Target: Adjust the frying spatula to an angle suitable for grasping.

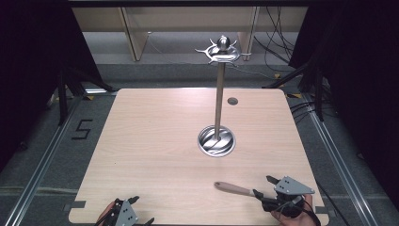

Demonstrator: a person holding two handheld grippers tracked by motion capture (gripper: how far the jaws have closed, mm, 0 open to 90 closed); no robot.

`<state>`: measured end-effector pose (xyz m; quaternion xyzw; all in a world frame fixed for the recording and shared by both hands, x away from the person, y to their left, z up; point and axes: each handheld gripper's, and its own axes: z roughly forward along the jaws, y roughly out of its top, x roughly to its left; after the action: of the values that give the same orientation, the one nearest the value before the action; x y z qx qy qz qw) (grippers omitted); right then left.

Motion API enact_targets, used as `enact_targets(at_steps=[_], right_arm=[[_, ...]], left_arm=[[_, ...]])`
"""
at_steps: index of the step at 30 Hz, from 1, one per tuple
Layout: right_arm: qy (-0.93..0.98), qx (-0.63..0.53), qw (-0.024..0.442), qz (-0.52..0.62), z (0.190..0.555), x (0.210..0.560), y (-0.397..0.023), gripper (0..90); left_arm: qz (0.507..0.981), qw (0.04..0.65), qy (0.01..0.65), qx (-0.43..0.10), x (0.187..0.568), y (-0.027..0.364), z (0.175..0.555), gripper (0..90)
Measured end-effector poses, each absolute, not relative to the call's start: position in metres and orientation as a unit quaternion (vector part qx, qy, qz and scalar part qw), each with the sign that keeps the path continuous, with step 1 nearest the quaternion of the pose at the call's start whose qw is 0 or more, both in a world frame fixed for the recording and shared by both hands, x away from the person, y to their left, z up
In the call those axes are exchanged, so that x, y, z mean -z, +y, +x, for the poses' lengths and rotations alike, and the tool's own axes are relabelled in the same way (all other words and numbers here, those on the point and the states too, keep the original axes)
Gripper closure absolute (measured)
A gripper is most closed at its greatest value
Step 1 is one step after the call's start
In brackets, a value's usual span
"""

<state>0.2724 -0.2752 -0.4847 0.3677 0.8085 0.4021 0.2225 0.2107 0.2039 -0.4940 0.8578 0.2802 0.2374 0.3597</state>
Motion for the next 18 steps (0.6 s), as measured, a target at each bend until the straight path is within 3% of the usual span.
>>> enact_targets(at_steps=[18], right_arm=[[0.841, -0.379, 0.201, 0.33, 0.275, 0.47, -0.28, 34.6]], left_arm=[[0.858, 0.358, 0.277, -0.243, 0.494, 0.2, 0.21, 19.0]])
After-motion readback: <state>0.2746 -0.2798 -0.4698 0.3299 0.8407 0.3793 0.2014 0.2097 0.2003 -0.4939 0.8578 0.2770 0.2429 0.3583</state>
